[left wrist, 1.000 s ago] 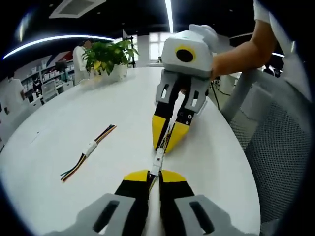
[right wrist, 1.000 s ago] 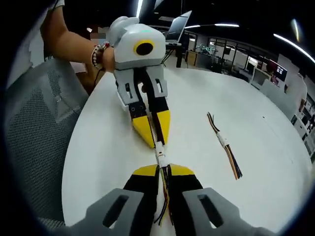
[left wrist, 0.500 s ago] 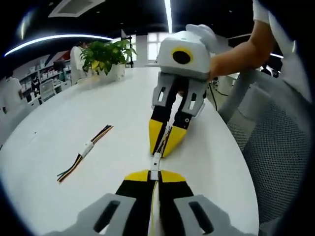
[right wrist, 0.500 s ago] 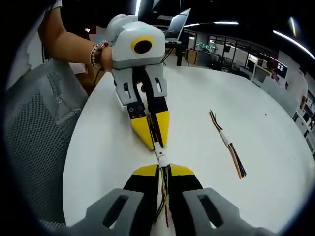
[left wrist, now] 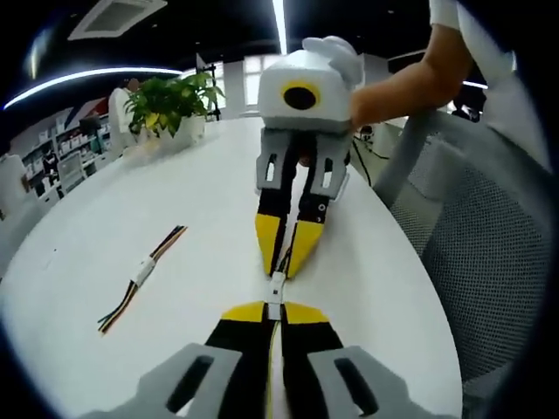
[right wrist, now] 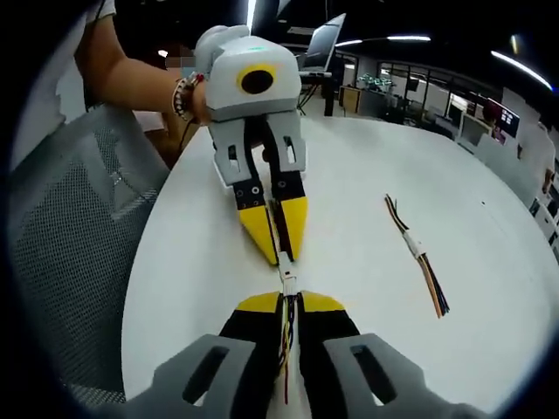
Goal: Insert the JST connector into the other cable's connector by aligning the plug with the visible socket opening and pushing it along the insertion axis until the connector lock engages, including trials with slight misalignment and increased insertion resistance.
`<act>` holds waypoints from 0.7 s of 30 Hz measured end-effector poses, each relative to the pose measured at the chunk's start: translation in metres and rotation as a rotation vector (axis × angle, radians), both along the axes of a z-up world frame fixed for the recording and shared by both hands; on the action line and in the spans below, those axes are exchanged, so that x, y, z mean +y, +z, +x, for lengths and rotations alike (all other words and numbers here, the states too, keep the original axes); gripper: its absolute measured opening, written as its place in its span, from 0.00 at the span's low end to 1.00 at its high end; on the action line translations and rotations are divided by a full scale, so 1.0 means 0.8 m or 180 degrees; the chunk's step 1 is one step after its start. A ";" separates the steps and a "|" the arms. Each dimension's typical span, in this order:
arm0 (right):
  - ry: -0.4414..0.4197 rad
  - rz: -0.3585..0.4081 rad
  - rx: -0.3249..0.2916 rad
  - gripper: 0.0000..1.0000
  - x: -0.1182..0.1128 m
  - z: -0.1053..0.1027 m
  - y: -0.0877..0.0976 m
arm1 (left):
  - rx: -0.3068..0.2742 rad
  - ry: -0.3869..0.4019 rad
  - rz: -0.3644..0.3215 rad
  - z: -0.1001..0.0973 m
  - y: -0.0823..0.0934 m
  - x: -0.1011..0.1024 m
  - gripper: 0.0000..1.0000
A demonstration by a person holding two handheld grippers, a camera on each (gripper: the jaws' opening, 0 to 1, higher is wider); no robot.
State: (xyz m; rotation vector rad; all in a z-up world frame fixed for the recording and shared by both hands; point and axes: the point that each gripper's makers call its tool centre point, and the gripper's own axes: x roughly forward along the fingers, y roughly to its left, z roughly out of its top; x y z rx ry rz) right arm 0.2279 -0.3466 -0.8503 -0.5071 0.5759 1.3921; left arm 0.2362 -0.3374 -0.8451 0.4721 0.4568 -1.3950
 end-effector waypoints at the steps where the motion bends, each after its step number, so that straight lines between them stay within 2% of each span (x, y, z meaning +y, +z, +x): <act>1: 0.0029 0.0014 0.0034 0.04 0.000 -0.003 -0.001 | 0.0023 -0.0061 -0.0009 -0.004 0.000 -0.001 0.00; 7: 0.0150 0.0101 0.0162 0.03 0.002 -0.015 0.000 | 0.0114 -0.0195 -0.0066 -0.016 0.001 -0.001 0.00; 8: 0.0168 0.0212 0.0298 0.03 0.005 -0.022 0.003 | 0.0166 -0.0247 -0.0119 -0.021 0.003 -0.003 0.00; 10: 0.0178 0.0234 0.0322 0.03 0.003 -0.023 0.003 | 0.0188 -0.0276 -0.0130 -0.024 0.004 -0.002 0.00; 16: 0.0076 0.0384 0.0399 0.03 0.004 -0.019 0.017 | 0.0264 -0.0204 -0.0285 -0.020 0.016 0.000 0.00; 21: 0.0045 0.0373 0.0477 0.03 0.005 -0.022 0.013 | 0.0286 -0.0209 -0.0254 -0.024 0.013 -0.005 0.00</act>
